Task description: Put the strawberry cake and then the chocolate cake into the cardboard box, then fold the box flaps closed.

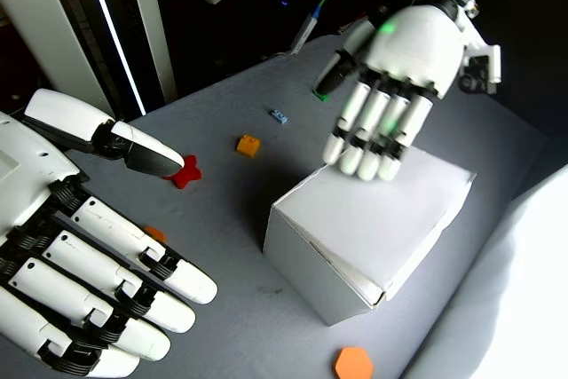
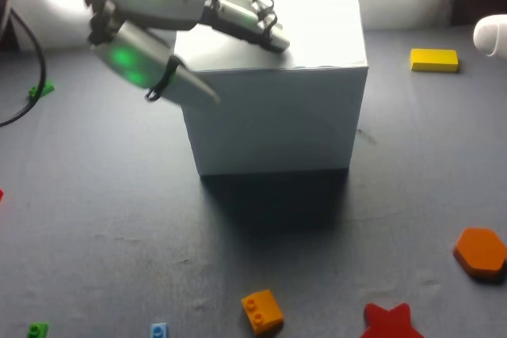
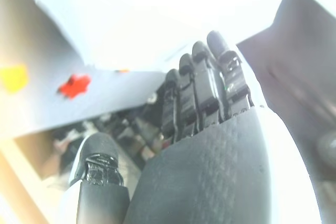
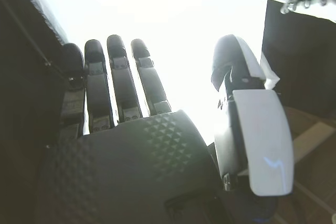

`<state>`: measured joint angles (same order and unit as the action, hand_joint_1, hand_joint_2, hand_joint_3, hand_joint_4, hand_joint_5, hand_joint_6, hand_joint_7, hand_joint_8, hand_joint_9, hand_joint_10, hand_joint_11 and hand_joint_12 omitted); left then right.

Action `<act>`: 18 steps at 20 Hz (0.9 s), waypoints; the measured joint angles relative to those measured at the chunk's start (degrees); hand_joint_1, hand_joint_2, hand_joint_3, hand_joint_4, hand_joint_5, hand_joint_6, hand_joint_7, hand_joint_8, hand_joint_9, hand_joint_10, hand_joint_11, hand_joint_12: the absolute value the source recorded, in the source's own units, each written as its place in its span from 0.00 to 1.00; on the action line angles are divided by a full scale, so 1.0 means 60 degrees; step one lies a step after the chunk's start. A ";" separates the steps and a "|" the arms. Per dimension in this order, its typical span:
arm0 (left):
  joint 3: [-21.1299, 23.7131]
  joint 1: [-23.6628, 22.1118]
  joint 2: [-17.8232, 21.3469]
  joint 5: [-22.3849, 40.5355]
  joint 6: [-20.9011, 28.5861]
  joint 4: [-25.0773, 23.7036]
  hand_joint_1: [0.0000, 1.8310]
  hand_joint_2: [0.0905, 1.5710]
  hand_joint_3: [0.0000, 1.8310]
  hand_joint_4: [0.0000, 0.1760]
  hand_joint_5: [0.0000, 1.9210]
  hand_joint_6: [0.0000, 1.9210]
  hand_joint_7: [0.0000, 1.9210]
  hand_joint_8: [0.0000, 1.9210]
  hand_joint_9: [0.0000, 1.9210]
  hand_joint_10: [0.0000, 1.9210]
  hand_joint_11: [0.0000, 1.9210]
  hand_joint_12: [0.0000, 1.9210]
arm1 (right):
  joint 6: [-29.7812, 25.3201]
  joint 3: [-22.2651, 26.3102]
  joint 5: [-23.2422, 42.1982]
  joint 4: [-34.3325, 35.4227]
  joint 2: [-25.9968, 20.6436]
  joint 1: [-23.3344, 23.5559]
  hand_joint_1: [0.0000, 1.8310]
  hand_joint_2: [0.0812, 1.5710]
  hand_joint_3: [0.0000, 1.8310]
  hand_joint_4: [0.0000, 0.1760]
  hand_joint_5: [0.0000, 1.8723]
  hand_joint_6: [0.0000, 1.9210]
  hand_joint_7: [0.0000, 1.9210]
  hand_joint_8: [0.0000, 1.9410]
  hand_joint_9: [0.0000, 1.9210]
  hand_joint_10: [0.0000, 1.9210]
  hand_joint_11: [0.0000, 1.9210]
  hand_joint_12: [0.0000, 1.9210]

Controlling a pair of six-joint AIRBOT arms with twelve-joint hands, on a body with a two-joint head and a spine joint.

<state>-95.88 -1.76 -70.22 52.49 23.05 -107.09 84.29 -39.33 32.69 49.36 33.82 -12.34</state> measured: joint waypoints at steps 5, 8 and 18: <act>-0.1035 0.0109 -0.0750 0.0211 0.0007 0.0146 0.00 0.78 0.00 0.00 0.12 0.00 0.15 0.00 0.15 0.00 0.00 0.47 | 0.0026 0.0000 -0.0040 -0.0066 0.0033 0.0000 0.05 0.78 0.00 0.00 0.09 0.00 0.14 0.00 0.13 0.00 0.00 0.40; -0.0838 0.0346 -0.0652 0.0069 -0.0004 0.0299 0.00 0.77 0.00 0.00 0.12 0.00 0.14 0.00 0.14 0.00 0.00 0.46 | 0.0033 0.0000 -0.0080 -0.0080 0.0040 0.0000 0.05 0.78 0.00 0.00 0.09 0.00 0.14 0.00 0.13 0.00 0.00 0.40; -0.0550 -0.0284 -0.0091 0.0204 0.0219 -0.0321 0.00 0.78 0.00 0.00 0.13 0.00 0.14 0.00 0.14 0.00 0.00 0.48 | 0.0044 0.0000 -0.0153 -0.0084 0.0040 0.0000 0.02 0.78 0.00 0.00 0.09 0.00 0.13 0.00 0.13 0.00 0.00 0.40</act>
<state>-99.18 -3.46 -70.76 53.71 24.36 -109.01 84.55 -39.33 31.77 48.86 34.06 -12.34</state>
